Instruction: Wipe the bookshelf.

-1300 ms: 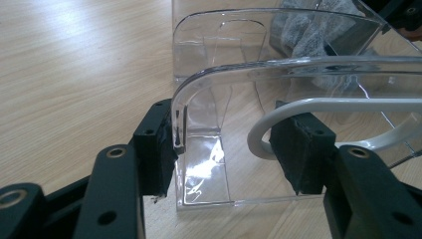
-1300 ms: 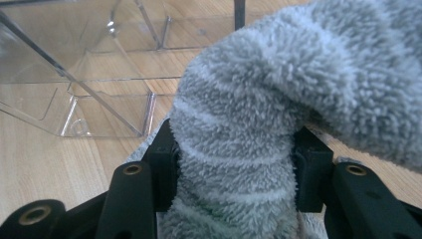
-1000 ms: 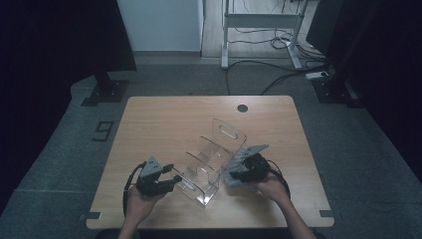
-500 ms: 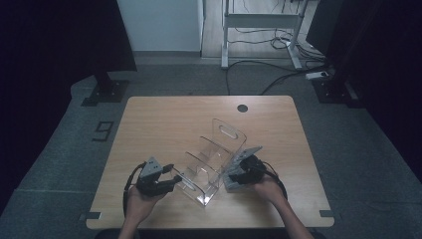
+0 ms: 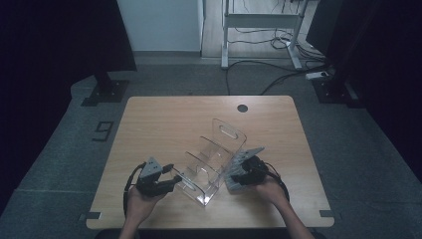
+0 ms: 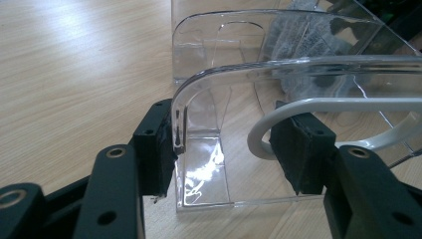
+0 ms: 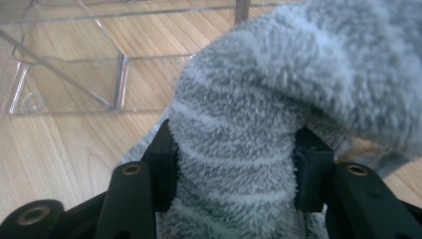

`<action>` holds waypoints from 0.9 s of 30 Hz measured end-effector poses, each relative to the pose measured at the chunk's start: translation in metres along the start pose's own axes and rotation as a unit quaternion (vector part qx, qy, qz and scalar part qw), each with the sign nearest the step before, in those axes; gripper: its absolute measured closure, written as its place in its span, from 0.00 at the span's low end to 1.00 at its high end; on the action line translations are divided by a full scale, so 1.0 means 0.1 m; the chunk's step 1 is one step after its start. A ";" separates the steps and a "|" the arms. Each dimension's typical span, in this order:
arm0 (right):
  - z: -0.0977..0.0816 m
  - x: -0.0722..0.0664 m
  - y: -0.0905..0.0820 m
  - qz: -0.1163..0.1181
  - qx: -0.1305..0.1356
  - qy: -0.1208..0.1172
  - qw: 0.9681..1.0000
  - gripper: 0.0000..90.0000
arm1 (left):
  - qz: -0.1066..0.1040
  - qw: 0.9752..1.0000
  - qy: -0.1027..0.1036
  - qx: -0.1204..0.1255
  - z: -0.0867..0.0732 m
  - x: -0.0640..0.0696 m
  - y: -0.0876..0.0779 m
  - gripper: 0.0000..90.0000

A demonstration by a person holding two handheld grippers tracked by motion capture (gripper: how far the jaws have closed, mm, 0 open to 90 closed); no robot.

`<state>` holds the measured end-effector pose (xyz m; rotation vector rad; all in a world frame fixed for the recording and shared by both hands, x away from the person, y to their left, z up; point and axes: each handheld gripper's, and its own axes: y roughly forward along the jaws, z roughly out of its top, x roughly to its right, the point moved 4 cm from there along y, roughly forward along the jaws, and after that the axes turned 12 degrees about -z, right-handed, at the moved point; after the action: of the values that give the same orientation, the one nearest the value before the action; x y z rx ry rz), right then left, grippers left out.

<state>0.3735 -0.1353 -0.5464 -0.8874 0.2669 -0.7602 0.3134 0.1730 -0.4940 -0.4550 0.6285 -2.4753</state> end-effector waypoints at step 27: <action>-0.17 -0.27 -0.55 0.030 0.051 -0.003 0.998 0.54 | -0.002 1.000 -0.005 0.001 -0.01 0.00 0.00 0.49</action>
<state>0.3186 -0.1483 -0.5169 -0.7818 0.2459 -0.7080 0.3130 0.1734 -0.4944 -0.4666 0.6210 -2.4756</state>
